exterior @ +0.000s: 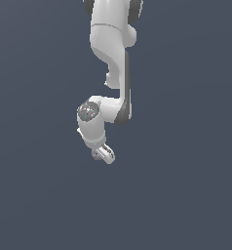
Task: Pick up the object and move it to a goal position.
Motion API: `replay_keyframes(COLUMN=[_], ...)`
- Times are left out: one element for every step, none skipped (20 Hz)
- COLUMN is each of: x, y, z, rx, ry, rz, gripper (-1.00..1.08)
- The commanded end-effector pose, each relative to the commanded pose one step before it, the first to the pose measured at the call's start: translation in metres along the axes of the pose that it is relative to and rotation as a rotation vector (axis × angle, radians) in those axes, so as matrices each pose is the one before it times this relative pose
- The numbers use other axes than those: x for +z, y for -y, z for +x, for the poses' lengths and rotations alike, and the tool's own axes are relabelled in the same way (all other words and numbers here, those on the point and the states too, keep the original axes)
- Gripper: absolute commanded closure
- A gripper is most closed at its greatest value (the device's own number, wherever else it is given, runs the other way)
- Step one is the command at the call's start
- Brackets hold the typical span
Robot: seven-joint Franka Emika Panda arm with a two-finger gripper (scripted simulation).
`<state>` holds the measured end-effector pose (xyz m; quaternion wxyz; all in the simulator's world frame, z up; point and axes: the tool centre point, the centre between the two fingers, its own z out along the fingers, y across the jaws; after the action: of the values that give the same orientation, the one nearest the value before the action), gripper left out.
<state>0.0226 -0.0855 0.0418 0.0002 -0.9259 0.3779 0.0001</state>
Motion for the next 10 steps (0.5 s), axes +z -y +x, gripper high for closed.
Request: replay_keyframes(x=[0.00019,-0.00012,-0.00036,-0.00060,-0.00085,-0.00109,-0.00133,-0.00175,-0.00181,-0.00204], y=[-0.00027,-0.00041,-0.00125,-0.00208,-0.00290,-0.00372,-0.00454,-0.00522,-0.00615,-0.00694], z=[0.00026,0.00014,0.00042,0.00070,0.00099,0.00129,0.00158,0.00177,0.00218,0.00248], rx=[0.00047,0.00000,0.00000,0.00000,0.00000,0.00000,0.00000,-0.00030,0.00000,0.00000], ry=[-0.00019,0.00000,0.00000,0.00000,0.00000,0.00000,0.00000,0.00009,0.00000,0.00000], rz=[-0.00042,0.00000,0.00000,0.00000,0.00000,0.00000,0.00000,0.00061,0.00000,0.00000], gripper=[1.08,1.08,1.08,1.08,1.08,1.08,1.08,1.08,1.08,1.08])
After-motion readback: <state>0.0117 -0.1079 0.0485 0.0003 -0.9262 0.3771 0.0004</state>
